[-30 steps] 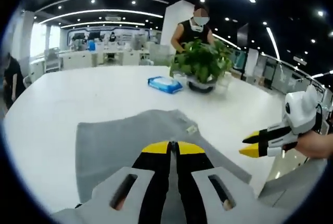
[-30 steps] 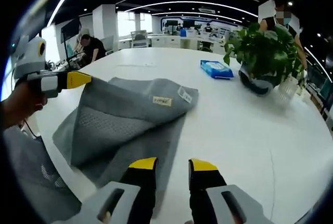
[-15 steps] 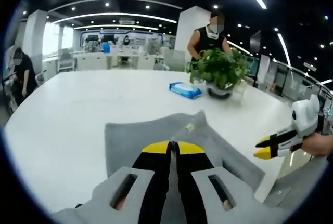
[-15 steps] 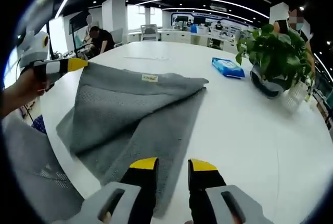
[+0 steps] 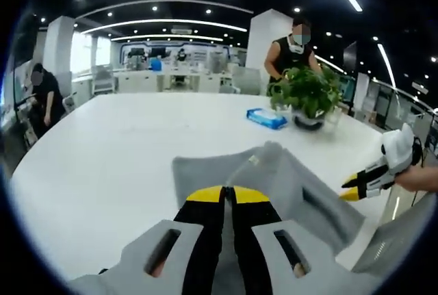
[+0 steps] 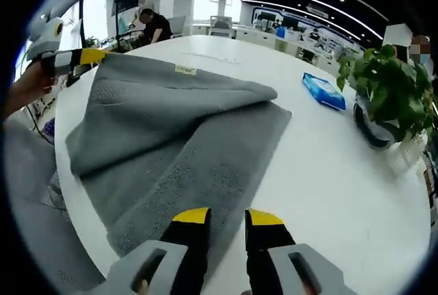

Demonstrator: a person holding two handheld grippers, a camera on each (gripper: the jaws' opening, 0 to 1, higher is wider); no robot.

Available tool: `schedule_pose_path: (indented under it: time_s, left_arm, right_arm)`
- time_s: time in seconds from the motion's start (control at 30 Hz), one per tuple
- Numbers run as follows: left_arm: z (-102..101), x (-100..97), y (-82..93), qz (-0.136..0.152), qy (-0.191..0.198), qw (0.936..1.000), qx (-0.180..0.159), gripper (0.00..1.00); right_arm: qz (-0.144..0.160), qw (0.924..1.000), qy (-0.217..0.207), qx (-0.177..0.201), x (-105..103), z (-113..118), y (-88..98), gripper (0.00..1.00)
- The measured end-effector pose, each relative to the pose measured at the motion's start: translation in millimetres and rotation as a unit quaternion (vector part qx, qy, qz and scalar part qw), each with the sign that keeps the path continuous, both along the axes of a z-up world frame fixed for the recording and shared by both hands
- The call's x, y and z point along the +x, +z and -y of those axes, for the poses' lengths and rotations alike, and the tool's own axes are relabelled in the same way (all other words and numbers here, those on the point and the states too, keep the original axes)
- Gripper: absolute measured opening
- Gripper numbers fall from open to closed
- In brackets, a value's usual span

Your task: Open the folded towel by lifting each exposed corner and separating the folded layers until the towel lies flat within the target outline without major curled edges

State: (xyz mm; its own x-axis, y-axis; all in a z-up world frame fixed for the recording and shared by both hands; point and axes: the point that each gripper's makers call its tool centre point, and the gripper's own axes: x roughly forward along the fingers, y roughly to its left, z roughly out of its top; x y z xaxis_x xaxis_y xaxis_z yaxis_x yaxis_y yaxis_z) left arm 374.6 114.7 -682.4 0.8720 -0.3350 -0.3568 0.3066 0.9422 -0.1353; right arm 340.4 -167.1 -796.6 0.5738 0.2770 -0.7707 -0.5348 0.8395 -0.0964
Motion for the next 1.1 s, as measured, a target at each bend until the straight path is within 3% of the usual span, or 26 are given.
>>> schedule_pose_path:
  time_s: [0.27,0.53,0.9,1.1]
  left_arm:
    - [-33.9,0.3,-5.7,-0.007,0.038,0.9992,0.007,0.03]
    - [-68.5,0.2,-16.2,-0.017,0.072,0.9971,0.016,0.03]
    - [-115.1,-15.6,-36.1,-0.037,0.124,0.9914,0.016,0.03]
    - [-139.9,-22.4,-45.1,-0.058,0.173,0.9832,-0.011,0.03]
  right_arm:
    - [-0.007,0.9990,0.038,-0.020,11.9,-10.6,-12.6,0.09]
    - [-0.004,0.9997,0.023,-0.004,14.9,-3.2,-12.2,0.05]
    - [0.002,1.0000,0.003,-0.002,14.6,12.3,-12.7,0.02]
    - [0.003,1.0000,-0.001,-0.001,14.4,13.7,-13.0,0.01]
